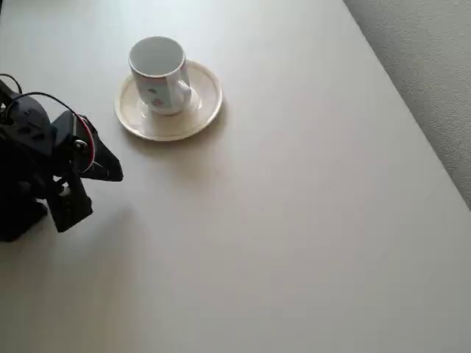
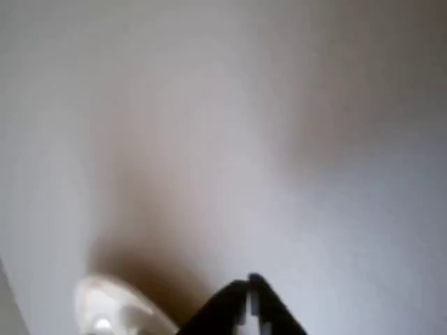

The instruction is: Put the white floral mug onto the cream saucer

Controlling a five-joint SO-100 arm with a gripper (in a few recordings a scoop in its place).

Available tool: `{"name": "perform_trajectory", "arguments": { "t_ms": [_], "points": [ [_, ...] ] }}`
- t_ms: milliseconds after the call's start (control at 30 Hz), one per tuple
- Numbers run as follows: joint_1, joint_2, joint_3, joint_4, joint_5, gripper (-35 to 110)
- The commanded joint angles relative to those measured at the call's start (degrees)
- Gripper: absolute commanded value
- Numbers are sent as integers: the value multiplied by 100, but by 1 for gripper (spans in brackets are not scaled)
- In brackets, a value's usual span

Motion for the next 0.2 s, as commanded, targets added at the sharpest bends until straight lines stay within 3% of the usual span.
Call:
{"name": "perform_trajectory", "arguments": {
  "t_ms": [0, 167],
  "points": [
    [62, 53, 9, -97, 35, -2],
    [62, 53, 9, -97, 35, -2]
  ]
}}
